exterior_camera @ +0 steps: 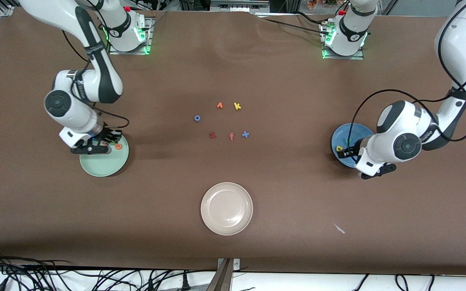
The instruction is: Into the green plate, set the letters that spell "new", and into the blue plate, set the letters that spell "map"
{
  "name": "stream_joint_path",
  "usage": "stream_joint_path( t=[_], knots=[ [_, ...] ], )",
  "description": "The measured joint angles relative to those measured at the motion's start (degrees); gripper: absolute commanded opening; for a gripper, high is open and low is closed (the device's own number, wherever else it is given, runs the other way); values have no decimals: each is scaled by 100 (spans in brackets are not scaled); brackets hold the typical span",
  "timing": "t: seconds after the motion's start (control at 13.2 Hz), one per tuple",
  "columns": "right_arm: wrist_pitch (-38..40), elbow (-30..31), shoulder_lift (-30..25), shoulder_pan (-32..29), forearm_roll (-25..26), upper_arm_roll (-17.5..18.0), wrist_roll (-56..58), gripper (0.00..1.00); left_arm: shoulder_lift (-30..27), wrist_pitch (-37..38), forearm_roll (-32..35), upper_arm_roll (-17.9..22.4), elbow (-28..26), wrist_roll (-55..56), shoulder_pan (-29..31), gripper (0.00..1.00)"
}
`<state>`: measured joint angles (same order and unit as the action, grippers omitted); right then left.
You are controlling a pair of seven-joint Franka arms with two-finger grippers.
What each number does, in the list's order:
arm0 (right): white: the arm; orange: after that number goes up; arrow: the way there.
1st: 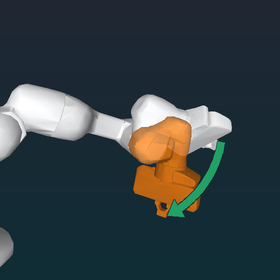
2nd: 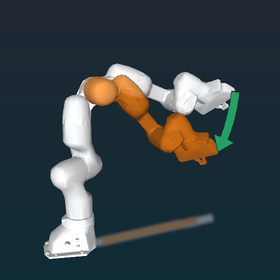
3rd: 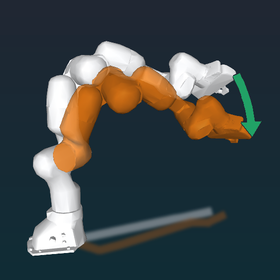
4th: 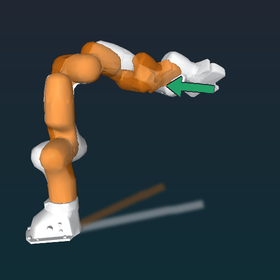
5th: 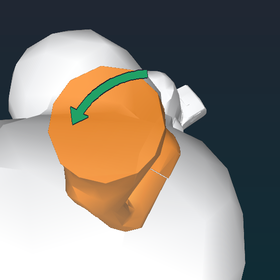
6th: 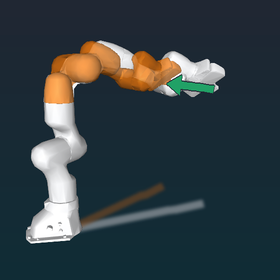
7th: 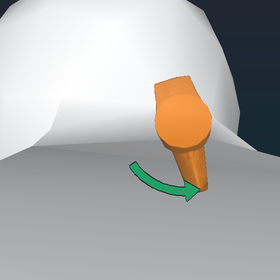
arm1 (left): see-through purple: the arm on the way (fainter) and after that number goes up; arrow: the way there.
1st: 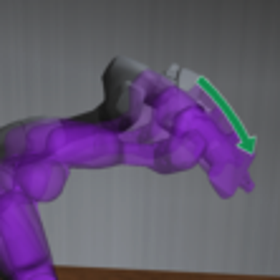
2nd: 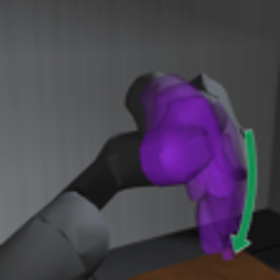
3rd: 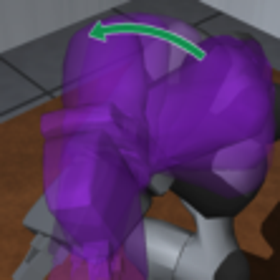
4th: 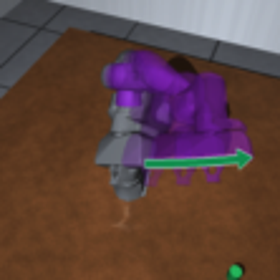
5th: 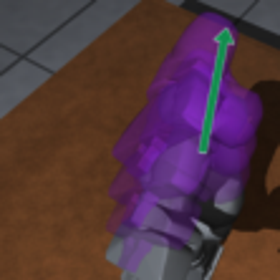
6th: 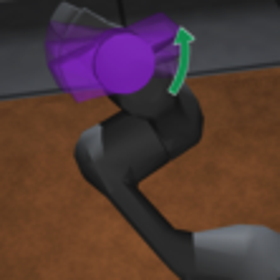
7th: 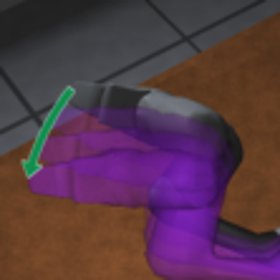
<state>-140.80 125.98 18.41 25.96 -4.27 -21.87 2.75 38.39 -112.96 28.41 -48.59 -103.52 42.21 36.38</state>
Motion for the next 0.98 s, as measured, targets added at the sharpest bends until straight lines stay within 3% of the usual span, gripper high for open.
stream_joint_path(
  t=[0.3,0.6,0.98],
  knots=[
    [184,-204,4,-101,-46,-42,230,100,-510,1351,-1,-401,977,-79,-38,100],
    [2173,-1346,-13,-42,-402,-13,123,100,-572,2217,-40,-424,2003,-357,-195,100],
    [4232,-2482,-108,-33,-458,-14,-169,100,-566,2593,-50,-224,2381,-1386,-311,100]
  ],
)
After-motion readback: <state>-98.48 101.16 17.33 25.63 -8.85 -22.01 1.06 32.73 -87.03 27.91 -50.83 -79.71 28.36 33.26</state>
